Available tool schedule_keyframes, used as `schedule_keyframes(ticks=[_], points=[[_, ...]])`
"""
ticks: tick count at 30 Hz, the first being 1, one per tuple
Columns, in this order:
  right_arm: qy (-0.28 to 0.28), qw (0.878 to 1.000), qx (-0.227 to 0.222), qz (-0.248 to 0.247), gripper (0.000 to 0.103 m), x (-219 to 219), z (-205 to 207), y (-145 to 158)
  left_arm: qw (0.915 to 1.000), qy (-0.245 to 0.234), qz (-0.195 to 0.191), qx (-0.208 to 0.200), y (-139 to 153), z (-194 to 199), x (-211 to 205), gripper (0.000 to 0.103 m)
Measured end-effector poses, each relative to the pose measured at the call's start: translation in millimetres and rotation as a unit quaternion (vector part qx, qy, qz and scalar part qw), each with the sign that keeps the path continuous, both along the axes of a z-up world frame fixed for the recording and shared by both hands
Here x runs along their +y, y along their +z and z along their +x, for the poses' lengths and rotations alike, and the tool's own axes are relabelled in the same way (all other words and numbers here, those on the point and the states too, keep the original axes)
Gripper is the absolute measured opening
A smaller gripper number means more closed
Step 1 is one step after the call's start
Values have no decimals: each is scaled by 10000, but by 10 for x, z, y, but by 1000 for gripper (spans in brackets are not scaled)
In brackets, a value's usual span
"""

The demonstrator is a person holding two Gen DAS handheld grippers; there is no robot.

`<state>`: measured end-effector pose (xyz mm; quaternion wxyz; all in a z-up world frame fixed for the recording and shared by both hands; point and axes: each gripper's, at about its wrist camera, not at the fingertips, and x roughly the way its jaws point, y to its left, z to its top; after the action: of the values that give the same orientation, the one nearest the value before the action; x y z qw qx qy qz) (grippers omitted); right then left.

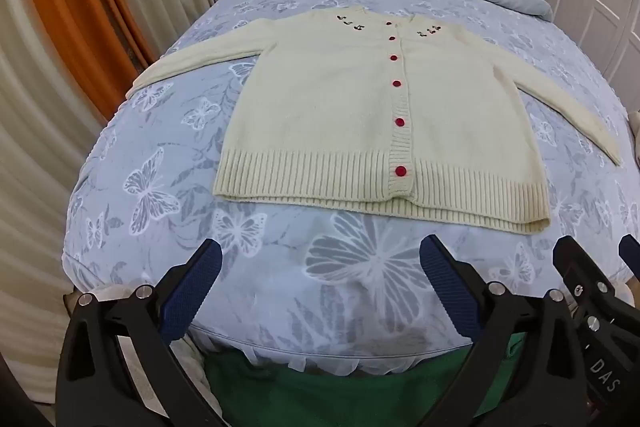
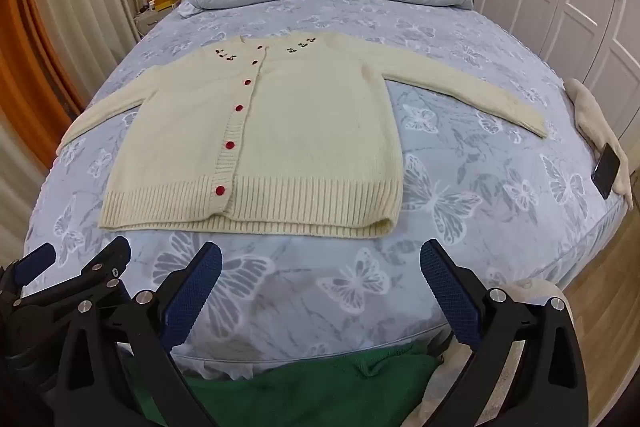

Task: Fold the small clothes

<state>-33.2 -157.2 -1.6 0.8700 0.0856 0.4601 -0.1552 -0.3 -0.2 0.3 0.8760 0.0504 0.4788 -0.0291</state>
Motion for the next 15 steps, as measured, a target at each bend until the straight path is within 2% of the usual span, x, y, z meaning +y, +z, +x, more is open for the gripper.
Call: schedule_keyframes(ticks=[1, 4, 10, 13, 15], points=[[27, 10000, -45, 30, 98, -4, -7, 7, 9999, -10, -25, 158, -12, 19, 2, 96], [26, 10000, -85, 45, 98, -16, -22, 20, 9999, -48, 11, 147, -8, 73, 17, 95], [27, 9999, -104, 44, 98, -11, -41, 17, 9997, -59, 201, -103, 63, -1, 6, 95], [34, 9999, -96, 20, 98, 9, -12, -80, 9995, -57, 263, -141, 69, -23, -31, 95], [26, 9999, -110, 59, 98, 9, -4, 9, 9995, -49, 286, -152, 69, -21, -32, 95]])
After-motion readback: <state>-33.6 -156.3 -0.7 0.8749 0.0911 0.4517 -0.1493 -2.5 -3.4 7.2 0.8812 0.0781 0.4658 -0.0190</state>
